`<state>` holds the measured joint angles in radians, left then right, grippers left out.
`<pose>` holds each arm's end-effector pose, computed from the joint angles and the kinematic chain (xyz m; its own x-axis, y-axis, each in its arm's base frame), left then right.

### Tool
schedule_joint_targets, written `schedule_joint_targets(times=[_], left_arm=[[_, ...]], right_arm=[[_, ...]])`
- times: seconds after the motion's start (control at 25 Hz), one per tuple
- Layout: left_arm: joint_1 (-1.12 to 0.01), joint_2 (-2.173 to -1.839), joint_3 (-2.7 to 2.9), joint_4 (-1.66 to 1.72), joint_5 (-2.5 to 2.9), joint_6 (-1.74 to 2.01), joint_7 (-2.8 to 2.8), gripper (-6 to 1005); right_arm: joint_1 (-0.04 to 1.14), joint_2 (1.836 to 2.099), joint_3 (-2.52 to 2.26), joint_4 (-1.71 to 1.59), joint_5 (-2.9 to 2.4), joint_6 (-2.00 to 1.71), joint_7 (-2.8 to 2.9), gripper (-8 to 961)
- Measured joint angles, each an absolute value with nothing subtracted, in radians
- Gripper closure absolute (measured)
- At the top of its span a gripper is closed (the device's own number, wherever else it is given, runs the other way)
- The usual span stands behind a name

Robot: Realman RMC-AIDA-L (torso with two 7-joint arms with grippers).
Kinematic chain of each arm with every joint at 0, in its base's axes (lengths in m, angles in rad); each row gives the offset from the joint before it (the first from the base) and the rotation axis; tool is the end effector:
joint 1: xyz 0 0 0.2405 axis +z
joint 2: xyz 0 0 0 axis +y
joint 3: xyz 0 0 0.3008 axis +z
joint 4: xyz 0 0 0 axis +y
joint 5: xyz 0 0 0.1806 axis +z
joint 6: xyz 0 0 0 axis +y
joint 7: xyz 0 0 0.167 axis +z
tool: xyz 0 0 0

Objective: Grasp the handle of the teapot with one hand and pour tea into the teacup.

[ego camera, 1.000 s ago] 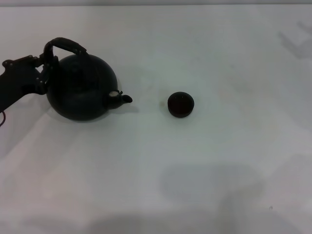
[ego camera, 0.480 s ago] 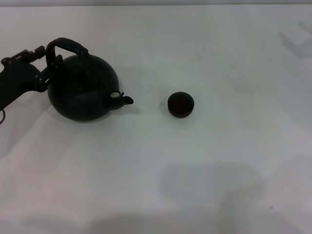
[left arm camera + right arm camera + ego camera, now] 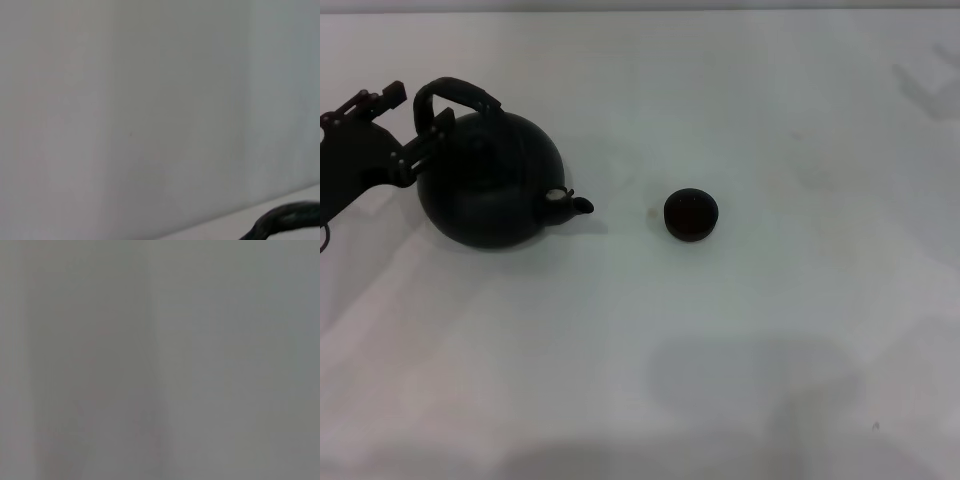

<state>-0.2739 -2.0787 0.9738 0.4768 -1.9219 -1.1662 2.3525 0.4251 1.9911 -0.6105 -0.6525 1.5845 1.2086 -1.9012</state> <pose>-0.3453 0.3186 -0.0260 0.7719 0.1188 0.6246 0.5731 -0.5551 -0.6028 0.3315 0.3832 0.0690 0.6964 -0.1343 -0.7050 -0.6641 -0.4931 -0.5620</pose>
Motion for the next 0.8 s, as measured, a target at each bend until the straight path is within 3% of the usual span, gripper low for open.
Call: schedule_joint_targets(times=[0.32,0.8], left_arm=[[-0.211,-2.078,0.971,0.466,-1.988,-1.288,2.427,308],[-0.029,-2.075,0.971,0.402,-2.319,-1.345,2.535,310]], right_arm=[[0.419,1.991,-0.61,-0.657,1.585,1.212,-1.897,169],[0.371,1.992,-0.587,-0.654,1.596,1.207,-1.925,169]])
